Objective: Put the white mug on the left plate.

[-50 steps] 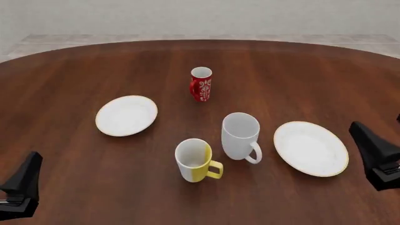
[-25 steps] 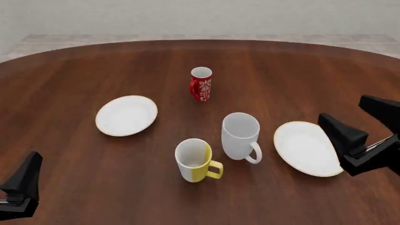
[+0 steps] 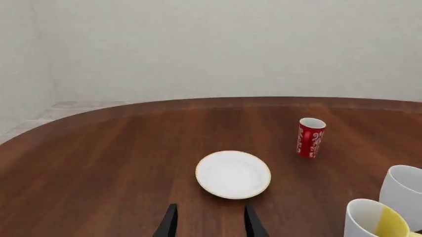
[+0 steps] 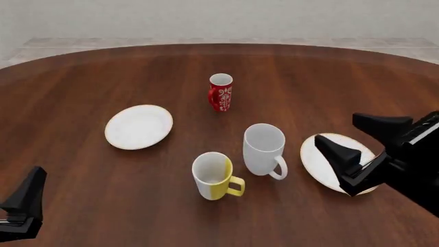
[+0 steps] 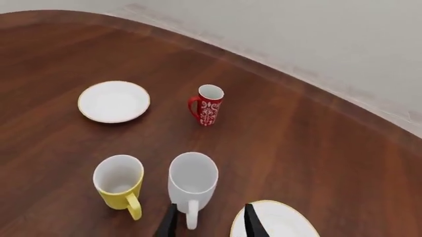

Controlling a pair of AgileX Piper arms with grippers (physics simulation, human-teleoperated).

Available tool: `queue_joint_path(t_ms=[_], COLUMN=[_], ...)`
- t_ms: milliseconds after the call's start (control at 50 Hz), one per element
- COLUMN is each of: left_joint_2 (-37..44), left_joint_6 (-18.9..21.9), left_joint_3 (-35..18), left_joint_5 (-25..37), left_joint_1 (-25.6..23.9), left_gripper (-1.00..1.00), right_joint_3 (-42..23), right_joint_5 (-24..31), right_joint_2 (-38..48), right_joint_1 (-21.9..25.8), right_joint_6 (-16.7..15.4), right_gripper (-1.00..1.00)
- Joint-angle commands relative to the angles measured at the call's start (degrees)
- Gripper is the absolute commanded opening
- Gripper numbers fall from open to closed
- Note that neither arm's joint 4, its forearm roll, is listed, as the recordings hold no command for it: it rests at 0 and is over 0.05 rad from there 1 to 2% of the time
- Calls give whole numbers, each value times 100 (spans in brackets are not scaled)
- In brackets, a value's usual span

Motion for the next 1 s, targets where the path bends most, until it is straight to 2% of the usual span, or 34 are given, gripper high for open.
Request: queue_joint_path(t_ms=[20,460,1000], left_joint_2=[0,0,0], left_joint_6=[0,0,0], left_joint_3=[0,0,0], left_joint_5=[0,0,0], left_joint_1=[0,0,0], left_gripper=[100,100,100], right_joint_3=[134,385,552], right_joint_5=[-218,-739,-1366], right_joint_2=[279,672,1534], right_joint_1=[185,182,378], right_joint_6=[60,155,74], right_gripper=[100,100,100])
